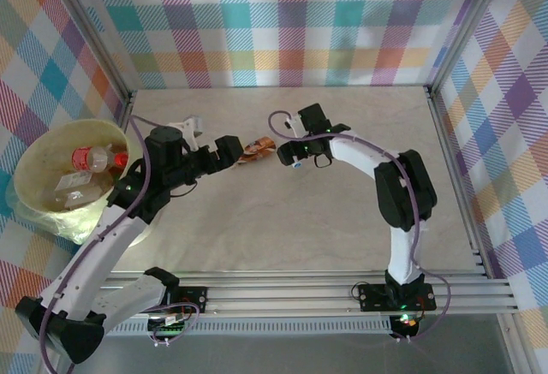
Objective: Put the plastic bottles in the bin
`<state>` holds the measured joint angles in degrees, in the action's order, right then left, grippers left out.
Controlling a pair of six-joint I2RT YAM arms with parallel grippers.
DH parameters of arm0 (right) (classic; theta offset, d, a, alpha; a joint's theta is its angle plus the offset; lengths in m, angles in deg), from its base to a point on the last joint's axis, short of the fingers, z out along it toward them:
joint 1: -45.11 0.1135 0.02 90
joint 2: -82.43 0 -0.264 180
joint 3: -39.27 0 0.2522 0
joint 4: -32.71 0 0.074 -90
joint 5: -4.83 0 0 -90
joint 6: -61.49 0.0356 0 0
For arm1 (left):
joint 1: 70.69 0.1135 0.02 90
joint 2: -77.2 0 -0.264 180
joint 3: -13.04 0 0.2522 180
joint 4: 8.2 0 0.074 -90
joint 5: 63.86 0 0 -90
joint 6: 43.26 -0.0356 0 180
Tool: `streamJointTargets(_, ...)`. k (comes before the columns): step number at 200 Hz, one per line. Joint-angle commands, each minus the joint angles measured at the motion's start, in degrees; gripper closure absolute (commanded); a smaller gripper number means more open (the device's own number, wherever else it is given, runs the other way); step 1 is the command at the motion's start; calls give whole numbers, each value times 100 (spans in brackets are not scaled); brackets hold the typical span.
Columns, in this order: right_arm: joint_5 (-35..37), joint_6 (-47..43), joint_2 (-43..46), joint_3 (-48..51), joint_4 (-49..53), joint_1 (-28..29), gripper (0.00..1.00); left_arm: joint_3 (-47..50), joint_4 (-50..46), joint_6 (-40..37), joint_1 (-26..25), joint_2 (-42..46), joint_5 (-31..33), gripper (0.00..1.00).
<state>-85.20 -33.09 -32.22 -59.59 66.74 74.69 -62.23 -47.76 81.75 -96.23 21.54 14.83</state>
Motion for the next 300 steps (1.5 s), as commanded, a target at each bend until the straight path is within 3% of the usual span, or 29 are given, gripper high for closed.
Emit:
streamJointTargets(1,-101,-290,-421,-509,502,12,4,118,-185,147,-57,167,458,0)
streamJointTargets(40,-186,-211,-936,-971,729,12,8,165,-372,314,-65,228,757,0)
streamJointTargets(69,-29,50,-1212,-1203,802,15,24,166,-428,442,-57,183,962,0)
streamJointTargets(157,587,715,-909,-849,425,8,45,221,-382,189,-64,183,602,0)
streamJointTargets(188,506,993,-360,-318,100,12,49,284,-289,226,-60,166,523,0)
streamJointTargets(237,189,1422,1027,1327,-1209,19,53,404,156,397,-63,-153,244,0)
streamJointTargets(284,-907,1665,2142,2433,-2023,98,53,394,1207,600,-114,-837,-836,0)
streamJointTargets(300,-1247,1741,2441,2645,-2176,182,53,301,1306,507,-196,-936,-856,0)
